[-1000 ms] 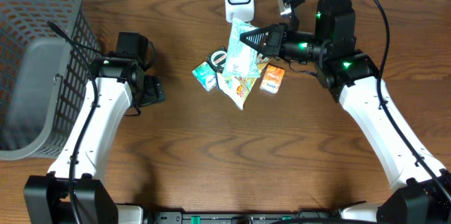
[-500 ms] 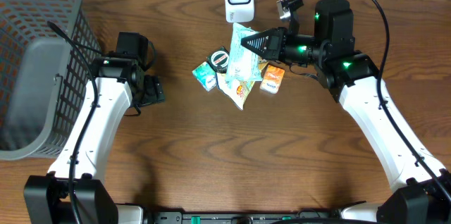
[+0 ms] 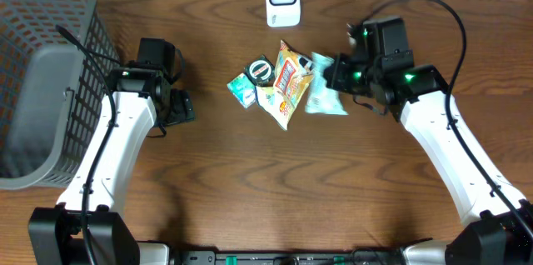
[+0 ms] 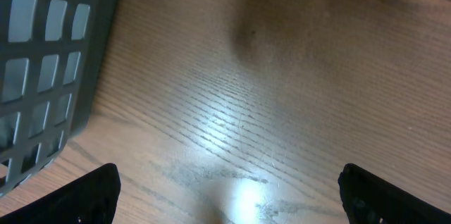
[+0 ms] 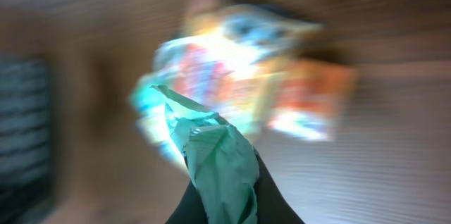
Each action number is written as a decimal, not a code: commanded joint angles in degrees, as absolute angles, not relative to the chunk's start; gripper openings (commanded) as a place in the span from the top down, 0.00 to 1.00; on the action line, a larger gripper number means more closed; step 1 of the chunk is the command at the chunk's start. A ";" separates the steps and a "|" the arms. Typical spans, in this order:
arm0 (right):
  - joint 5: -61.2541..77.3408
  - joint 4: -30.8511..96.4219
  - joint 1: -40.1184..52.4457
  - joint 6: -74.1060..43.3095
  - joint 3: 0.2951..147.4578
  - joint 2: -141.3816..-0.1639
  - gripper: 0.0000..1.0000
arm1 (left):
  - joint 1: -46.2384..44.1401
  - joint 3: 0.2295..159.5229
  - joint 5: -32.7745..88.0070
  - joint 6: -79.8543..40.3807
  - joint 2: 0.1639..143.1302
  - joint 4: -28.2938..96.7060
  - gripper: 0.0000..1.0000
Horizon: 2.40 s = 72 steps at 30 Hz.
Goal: Scan the item barcode
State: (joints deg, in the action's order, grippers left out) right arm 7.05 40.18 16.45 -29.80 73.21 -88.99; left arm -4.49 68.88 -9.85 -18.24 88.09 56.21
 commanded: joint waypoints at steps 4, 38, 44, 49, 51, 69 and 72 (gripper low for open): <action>-41.47 46.83 16.36 -26.50 69.56 -91.02 0.99 | -4.29 68.55 -11.00 -18.98 88.07 56.31 0.02; -27.90 63.77 14.66 -18.48 86.08 -107.46 0.01 | -4.29 68.55 -11.00 -18.98 88.07 56.34 0.02; -18.94 68.31 8.10 -11.29 85.21 -107.48 0.01 | -4.29 68.55 -11.00 -18.98 88.07 56.34 0.02; -5.52 69.89 0.69 -4.56 82.61 -107.48 0.09 | -4.29 68.55 -11.00 -19.00 88.09 56.34 0.02; -2.92 68.86 -1.58 -4.62 80.99 -107.48 0.32 | -4.29 68.55 -11.00 -19.00 88.09 56.31 0.02; 5.72 50.30 -3.64 -7.66 62.76 -107.53 0.86 | -4.29 68.55 -11.00 -18.98 88.09 56.31 0.03; 10.04 50.09 -3.51 -7.62 63.20 -107.50 0.99 | -4.29 68.55 -11.00 -18.98 88.07 56.31 0.02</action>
